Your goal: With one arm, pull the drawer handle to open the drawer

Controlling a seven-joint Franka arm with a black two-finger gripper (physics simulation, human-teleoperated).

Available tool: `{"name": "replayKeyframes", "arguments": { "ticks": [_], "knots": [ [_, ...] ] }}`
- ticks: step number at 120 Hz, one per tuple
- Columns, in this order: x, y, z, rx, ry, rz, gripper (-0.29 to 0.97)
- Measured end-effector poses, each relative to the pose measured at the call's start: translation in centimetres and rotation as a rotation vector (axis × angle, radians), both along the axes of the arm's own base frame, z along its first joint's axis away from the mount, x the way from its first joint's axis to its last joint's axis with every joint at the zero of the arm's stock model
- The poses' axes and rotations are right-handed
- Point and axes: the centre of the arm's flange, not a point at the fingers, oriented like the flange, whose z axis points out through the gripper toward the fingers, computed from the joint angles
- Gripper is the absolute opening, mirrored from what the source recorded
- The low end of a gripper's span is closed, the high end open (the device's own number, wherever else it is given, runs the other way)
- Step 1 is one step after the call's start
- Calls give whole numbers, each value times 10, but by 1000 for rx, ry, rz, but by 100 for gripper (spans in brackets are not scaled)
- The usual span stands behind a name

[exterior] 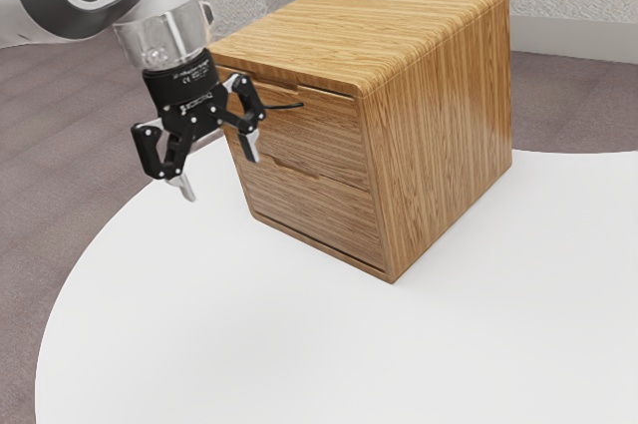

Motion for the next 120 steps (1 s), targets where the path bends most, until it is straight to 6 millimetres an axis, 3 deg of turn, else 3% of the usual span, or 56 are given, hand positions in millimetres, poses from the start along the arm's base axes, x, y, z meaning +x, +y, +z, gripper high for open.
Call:
{"name": "replayKeyframes", "arguments": {
  "ticks": [41,45,56,67,81,95,112,120],
  "knots": [
    [-2,36,4,0,-9,80,68],
    [-6,39,18,3,-33,88,68],
    [-31,45,82,31,-154,111,68],
    [-39,37,102,42,-192,102,68],
    [-32,11,101,35,-200,54,68],
    [-16,-8,85,26,-195,16,68],
    [18,-21,54,21,-206,-13,68],
    [27,-16,50,24,-233,-6,68]
  ]
}}
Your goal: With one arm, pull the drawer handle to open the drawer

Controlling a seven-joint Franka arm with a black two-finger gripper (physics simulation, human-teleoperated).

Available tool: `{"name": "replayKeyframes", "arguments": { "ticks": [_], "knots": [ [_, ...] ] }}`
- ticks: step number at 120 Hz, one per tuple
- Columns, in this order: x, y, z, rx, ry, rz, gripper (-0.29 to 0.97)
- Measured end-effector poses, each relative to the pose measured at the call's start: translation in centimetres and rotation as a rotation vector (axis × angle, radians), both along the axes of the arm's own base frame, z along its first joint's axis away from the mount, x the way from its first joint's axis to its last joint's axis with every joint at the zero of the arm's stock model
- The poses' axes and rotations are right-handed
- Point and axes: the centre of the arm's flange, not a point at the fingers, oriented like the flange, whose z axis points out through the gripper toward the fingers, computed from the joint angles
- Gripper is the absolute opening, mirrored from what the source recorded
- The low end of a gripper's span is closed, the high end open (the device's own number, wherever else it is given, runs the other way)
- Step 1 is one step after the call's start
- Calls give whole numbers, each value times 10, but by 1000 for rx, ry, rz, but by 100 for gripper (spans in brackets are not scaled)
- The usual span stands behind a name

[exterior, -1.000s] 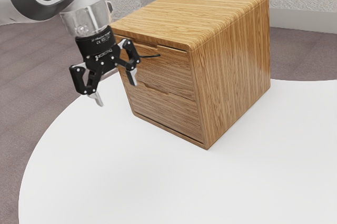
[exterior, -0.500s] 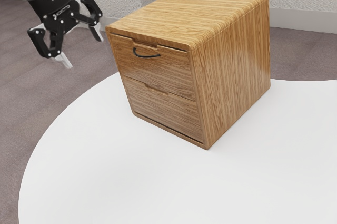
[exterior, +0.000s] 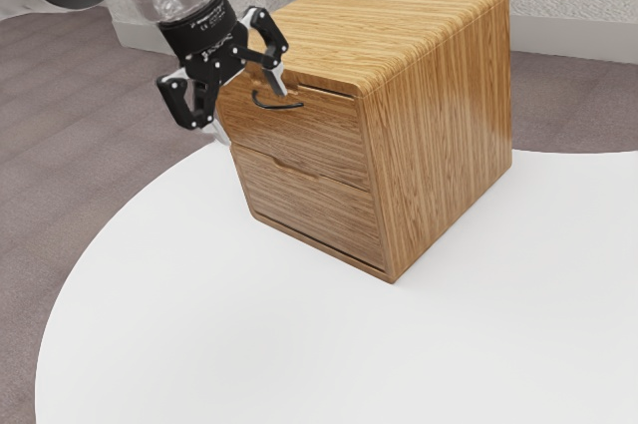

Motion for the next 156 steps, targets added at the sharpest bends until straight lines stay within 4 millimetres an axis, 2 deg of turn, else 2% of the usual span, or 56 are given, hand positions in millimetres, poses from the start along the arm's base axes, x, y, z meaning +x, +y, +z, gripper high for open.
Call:
{"name": "replayKeyframes", "arguments": {
  "ticks": [8,17,24,30,35,50,64,72,85,97,113,136,156],
  "knots": [
    [4,25,1,5,-30,42,68],
    [6,71,0,12,-60,119,68],
    [12,106,-9,16,-69,174,68],
    [19,120,-16,19,-82,191,68],
    [27,116,-20,19,-96,178,68],
    [41,86,-18,19,-147,112,68],
    [44,88,-17,25,-175,100,68],
    [38,85,-5,31,-203,90,67],
    [32,82,4,38,-226,76,58],
    [34,84,-5,40,-215,70,50],
    [41,86,-28,41,-201,62,45],
    [46,87,-41,44,-213,52,40],
    [43,102,-50,42,-221,69,36]
  ]
}}
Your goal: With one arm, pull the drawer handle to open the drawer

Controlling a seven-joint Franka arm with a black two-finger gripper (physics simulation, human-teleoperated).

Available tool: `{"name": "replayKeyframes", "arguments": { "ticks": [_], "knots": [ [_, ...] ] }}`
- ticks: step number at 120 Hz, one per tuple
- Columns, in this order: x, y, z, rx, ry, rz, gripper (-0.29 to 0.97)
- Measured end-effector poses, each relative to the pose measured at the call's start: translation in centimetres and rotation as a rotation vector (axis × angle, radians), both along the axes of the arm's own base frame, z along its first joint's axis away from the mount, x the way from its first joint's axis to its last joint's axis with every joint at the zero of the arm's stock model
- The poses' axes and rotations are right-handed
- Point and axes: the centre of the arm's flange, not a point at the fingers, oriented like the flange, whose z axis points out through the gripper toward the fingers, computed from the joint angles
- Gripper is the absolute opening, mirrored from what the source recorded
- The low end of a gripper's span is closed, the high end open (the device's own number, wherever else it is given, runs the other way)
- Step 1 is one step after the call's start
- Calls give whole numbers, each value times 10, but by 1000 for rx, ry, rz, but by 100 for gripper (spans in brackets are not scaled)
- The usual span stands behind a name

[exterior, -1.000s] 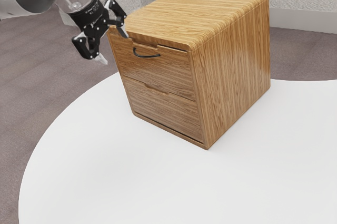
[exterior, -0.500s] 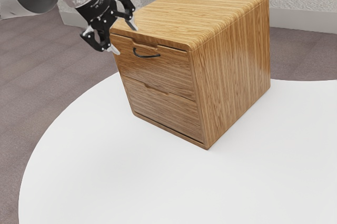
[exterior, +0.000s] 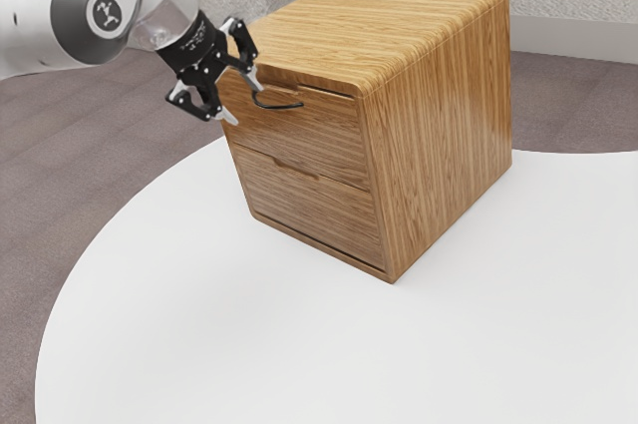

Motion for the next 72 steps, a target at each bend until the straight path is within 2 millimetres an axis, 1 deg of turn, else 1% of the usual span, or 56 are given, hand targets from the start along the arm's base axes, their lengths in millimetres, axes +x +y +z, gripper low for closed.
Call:
{"name": "replayKeyframes", "arguments": {
  "ticks": [10,40,67,72],
  "knots": [
    [1,2,-3,2,-9,-2,33],
    [5,-3,-8,-1,-22,-22,24],
    [7,-1,-11,1,-24,-27,20],
    [8,-1,-14,0,-19,-28,19]
  ]
}}
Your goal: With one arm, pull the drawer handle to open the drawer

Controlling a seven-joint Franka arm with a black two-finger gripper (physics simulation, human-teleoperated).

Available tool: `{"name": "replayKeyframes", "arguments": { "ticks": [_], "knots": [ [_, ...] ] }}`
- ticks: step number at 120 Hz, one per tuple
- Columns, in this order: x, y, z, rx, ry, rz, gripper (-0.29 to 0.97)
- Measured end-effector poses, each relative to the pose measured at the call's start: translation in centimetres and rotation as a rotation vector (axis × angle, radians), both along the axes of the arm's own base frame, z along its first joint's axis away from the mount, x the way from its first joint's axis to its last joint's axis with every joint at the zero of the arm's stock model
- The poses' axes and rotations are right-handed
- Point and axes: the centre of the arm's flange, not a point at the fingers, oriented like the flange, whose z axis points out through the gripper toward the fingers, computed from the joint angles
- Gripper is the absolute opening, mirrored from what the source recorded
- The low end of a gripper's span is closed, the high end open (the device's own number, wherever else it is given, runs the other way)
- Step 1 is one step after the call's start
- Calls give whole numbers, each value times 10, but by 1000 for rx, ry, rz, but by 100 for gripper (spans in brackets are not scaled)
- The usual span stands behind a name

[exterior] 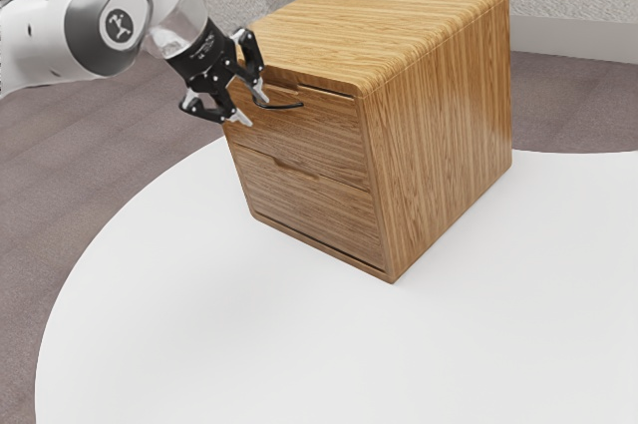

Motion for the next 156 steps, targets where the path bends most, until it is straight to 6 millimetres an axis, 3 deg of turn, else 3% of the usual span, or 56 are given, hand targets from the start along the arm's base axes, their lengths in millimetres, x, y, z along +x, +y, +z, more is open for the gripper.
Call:
{"name": "replayKeyframes", "arguments": {
  "ticks": [100,156],
  "knots": [
    [0,-3,-13,-1,18,-16,10],
    [-25,-4,-9,-5,21,-12,9]
  ]
}}
